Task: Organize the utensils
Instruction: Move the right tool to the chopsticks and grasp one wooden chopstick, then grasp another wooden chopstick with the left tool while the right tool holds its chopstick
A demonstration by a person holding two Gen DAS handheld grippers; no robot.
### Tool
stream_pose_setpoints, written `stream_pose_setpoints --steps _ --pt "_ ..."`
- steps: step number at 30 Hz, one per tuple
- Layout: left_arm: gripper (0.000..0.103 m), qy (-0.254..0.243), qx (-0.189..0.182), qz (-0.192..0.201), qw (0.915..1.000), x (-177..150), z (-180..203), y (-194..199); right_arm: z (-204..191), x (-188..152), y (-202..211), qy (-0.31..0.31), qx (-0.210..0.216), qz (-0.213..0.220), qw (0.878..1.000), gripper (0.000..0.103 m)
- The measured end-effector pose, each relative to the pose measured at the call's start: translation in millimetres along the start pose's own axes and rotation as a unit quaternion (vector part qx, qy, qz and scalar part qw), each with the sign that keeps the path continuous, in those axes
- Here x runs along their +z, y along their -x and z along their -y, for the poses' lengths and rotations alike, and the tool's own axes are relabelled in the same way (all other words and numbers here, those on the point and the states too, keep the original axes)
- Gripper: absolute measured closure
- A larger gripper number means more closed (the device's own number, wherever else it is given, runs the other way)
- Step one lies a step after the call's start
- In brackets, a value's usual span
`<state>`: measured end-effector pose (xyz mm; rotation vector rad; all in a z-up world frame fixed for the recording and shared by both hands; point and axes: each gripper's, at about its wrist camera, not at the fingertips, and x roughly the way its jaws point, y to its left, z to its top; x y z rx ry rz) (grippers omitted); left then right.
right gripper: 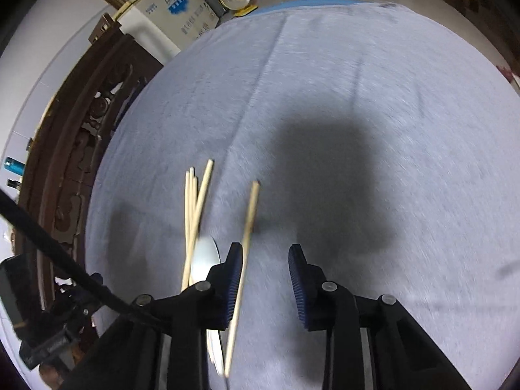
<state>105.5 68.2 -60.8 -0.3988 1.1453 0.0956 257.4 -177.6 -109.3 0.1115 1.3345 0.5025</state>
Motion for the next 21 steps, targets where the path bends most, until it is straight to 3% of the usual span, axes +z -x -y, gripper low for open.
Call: stream_pose_setpoints --steps 9,13,21 --pt "0.034 -0.012 0.0 0.0 0.9999 29.0 8.7 -6.7 -18.1 30.5 -30.6 0.0 -0.047 -0.025 0.999 0.081" --pt "0.034 -0.018 0.0 0.004 0.9998 39.9 14.7 -5.1 -25.1 40.6 -40.3 0.003 -0.072 -0.032 0.997 0.093" --pt "0.034 -0.044 0.008 -0.001 0.999 66.8 44.0 -18.6 -36.8 50.4 -48.4 0.019 -0.093 -0.048 0.994 0.099"
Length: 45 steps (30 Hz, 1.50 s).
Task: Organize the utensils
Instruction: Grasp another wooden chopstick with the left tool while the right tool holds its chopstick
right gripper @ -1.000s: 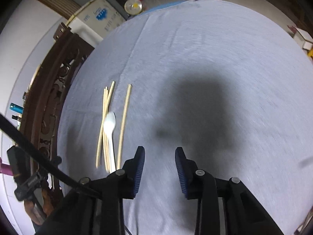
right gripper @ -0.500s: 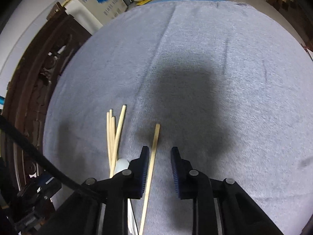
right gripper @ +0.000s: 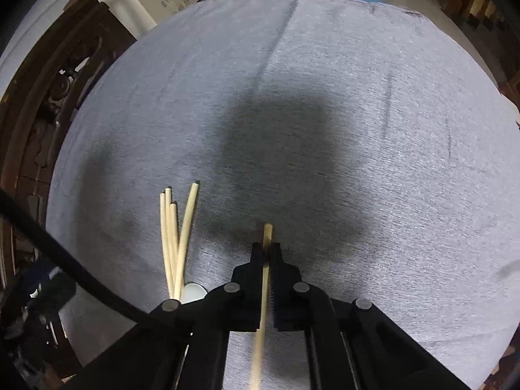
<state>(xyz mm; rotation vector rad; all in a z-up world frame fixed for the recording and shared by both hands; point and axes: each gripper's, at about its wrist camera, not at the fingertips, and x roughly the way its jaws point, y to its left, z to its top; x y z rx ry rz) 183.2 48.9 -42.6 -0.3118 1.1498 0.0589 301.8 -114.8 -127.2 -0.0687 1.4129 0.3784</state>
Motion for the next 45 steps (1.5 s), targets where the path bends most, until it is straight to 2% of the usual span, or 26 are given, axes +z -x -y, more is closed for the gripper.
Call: stream_pose_setpoints --steps 4,10,15,17,22,27,28,32,34,39,41,45 --pt "0.034 -0.016 0.004 -0.006 0.9998 12.9 12.6 -9.7 32.2 0.0 4.6 -0.029 0.011 -0.002 1.0 0.099" --pt "0.034 -0.019 0.006 -0.035 0.9992 31.1 22.5 -29.2 16.3 14.5 -2.2 0.002 -0.015 -0.038 0.999 0.096" --pt "0.034 -0.032 0.029 -0.056 0.9975 50.7 33.7 -43.7 17.2 24.5 -5.1 0.0 0.0 -0.052 0.999 0.096" --pt "0.034 -0.042 0.04 -0.074 0.9956 57.8 41.5 -49.1 23.1 25.3 -3.9 0.0 0.009 -0.049 0.999 0.096" --pt "0.034 -0.054 0.037 -0.115 0.9912 71.3 62.3 -62.9 56.1 10.7 -1.2 -0.021 0.045 -0.044 0.998 0.096" --pt "0.034 -0.078 0.051 -0.187 0.9779 76.4 83.1 -89.3 75.5 4.4 1.2 -0.029 0.056 -0.046 0.997 0.098" --pt "0.036 -0.084 0.051 -0.202 0.9745 76.8 86.4 -94.4 77.1 3.1 0.7 -0.031 0.056 -0.046 0.997 0.098" --pt "0.043 -0.09 0.058 -0.217 0.9702 83.8 94.5 -102.4 80.4 1.9 -2.6 -0.029 0.055 -0.048 0.997 0.098" --pt "0.053 -0.085 0.053 -0.228 0.9685 87.4 97.9 -104.3 82.4 1.6 -5.7 -0.028 0.058 -0.049 0.997 0.098" --pt "0.064 -0.099 0.049 -0.255 0.9605 89.9 111.5 -115.2 91.4 0.3 -2.0 -0.027 0.062 -0.048 0.997 0.098" --pt "0.075 -0.1 0.05 -0.263 0.9584 88.5 114.0 -120.7 90.8 -1.3 -1.7 -0.027 0.064 -0.047 0.997 0.098" --pt "0.077 -0.097 0.056 -0.262 0.9586 92.0 115.5 -127.1 95.0 -3.8 1.2 -0.027 0.068 -0.045 0.996 0.098"
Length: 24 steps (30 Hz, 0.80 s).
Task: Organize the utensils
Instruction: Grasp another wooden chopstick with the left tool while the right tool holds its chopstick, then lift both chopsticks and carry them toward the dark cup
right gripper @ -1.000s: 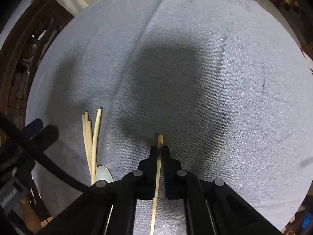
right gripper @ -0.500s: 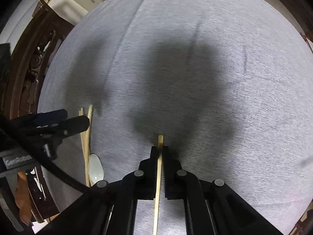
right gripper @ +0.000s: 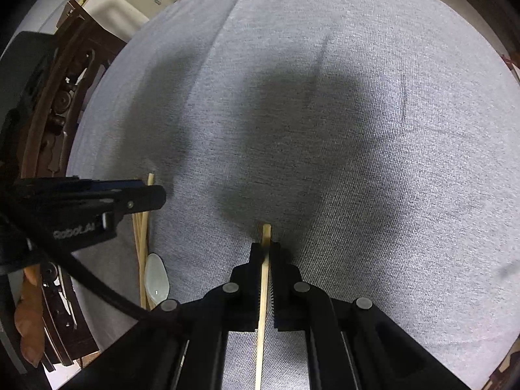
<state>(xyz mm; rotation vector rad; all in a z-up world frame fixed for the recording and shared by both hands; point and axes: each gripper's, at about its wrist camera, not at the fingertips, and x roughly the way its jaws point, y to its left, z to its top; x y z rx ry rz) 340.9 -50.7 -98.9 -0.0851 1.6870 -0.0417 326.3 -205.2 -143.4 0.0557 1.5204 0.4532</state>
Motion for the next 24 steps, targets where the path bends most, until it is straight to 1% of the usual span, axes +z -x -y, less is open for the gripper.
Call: stream_pose_setpoints --steps 4,9,12,14,16,18,22,24 --pt "0.077 0.005 0.004 -0.002 1.0 6.3 -3.9 -6.0 0.3 -1.1 1.6 0.002 -0.001 0.002 1.0 0.098" --pt "0.077 0.003 0.007 0.001 1.0 7.2 1.6 -11.3 -0.6 -2.5 1.2 0.001 -0.001 0.004 1.0 0.098" --pt "0.082 0.001 0.019 0.005 0.9998 1.4 6.2 -12.9 -1.7 -3.8 1.8 0.001 -0.003 0.006 1.0 0.098" --pt "0.085 0.004 0.02 0.006 0.9998 0.2 10.0 -18.8 -1.8 -4.8 2.5 -0.001 -0.002 0.006 1.0 0.098" --pt "0.092 0.004 0.026 0.01 0.9996 -0.2 10.7 -19.7 -2.4 -5.5 2.7 -0.001 -0.004 0.006 1.0 0.098" --pt "0.098 0.004 0.022 0.011 0.9997 0.2 9.2 -19.3 -3.7 -5.9 3.5 -0.002 -0.006 0.006 1.0 0.098" --pt "0.098 0.004 0.016 0.018 0.9997 -1.0 8.4 -19.4 -3.9 -6.6 5.3 -0.005 -0.004 0.006 1.0 0.098" --pt "0.098 0.005 0.016 0.028 0.9995 -2.2 7.5 -17.2 -1.6 -7.2 5.5 -0.009 -0.002 0.009 1.0 0.098"
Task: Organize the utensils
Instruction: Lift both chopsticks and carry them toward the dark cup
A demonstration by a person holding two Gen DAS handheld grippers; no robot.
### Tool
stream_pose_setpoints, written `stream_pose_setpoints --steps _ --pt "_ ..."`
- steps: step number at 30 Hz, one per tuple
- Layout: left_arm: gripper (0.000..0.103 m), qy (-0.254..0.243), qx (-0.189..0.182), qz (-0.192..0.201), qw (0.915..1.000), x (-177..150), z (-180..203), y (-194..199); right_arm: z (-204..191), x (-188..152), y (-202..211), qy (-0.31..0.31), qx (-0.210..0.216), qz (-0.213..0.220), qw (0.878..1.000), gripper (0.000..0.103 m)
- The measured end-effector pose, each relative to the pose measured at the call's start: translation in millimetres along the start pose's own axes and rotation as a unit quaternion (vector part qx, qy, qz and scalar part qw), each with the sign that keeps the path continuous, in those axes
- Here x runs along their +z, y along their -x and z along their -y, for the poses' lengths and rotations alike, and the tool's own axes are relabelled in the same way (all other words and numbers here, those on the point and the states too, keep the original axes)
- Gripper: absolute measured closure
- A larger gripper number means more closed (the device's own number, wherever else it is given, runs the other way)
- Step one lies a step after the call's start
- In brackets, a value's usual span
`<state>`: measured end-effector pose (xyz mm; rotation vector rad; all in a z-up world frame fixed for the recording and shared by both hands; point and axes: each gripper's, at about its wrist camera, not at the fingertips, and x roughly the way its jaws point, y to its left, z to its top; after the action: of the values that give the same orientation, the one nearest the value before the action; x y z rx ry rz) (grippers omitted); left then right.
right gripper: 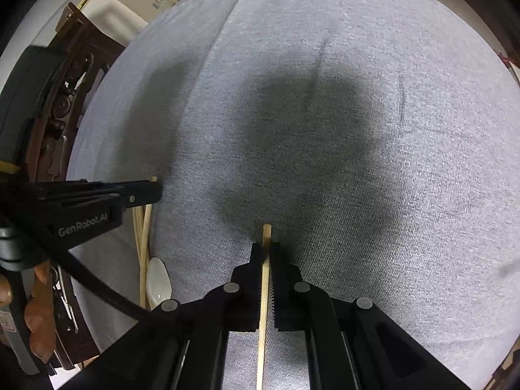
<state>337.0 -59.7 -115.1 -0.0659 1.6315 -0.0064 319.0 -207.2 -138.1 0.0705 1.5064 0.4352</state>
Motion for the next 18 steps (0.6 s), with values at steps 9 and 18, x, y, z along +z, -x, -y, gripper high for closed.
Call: stream_pose_setpoints --steps 9,18 --pt "0.098 0.01 -0.02 0.043 0.9988 -19.2 -15.2 28.3 3.4 -6.9 19.1 -0.007 0.0 0.032 0.999 0.098" --pt "0.098 0.034 -0.043 0.073 0.9959 -63.1 -49.2 34.9 2.8 -23.7 48.0 -0.012 0.001 0.066 0.998 0.098"
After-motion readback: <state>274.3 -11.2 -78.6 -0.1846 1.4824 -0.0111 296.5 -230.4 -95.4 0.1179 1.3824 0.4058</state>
